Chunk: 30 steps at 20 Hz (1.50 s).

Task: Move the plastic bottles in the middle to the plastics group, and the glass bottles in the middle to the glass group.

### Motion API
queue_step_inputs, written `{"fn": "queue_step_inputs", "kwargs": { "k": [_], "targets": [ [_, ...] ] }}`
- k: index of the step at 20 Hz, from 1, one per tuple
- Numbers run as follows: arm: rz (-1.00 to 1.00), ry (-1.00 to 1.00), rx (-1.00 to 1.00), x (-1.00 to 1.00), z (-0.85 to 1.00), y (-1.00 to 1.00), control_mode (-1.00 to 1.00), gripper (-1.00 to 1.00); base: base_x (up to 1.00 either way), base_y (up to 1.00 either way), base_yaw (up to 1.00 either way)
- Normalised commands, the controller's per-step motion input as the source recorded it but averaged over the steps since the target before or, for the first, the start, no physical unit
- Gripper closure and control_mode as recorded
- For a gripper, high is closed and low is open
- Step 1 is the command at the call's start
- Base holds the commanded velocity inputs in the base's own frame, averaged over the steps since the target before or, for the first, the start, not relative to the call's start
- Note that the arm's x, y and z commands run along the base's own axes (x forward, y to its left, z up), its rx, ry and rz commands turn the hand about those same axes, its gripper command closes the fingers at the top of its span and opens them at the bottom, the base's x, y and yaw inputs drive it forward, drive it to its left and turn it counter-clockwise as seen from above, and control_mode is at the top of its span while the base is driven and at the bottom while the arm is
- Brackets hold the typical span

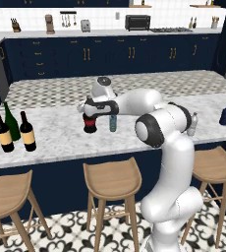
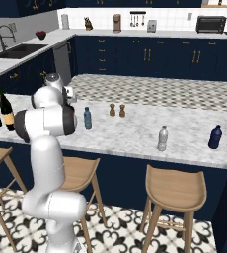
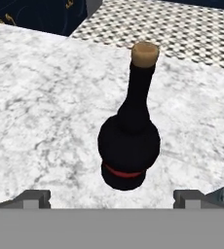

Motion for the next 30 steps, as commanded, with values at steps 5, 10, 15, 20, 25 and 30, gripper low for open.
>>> {"fn": "queue_step_inputs", "kwargs": {
  "k": [5,10,15,20,25,30],
  "targets": [
    [0.01,0.0,0.0,0.06,-0.05,0.0,-1.0,-1.0,0.0,0.0,0.0],
    [0.0,0.01,0.0,0.22,0.0,0.0,-1.0,-1.0,0.0,0.0,0.0],
    [0.0,0.02,0.0,0.3,-0.1,0.0,-1.0,-1.0,0.0,0.0,0.0],
    [0.0,0.03,0.0,0.19,-0.06,0.0,-1.0,-1.0,0.0,0.0,0.0],
    [0.0,0.04,0.0,0.19,-0.18,0.0,-1.0,-1.0,0.0,0.0,0.0],
    [0.0,0.04,0.0,0.28,-0.2,0.0,-1.0,-1.0,0.0,0.0,0.0]
  ]
}}
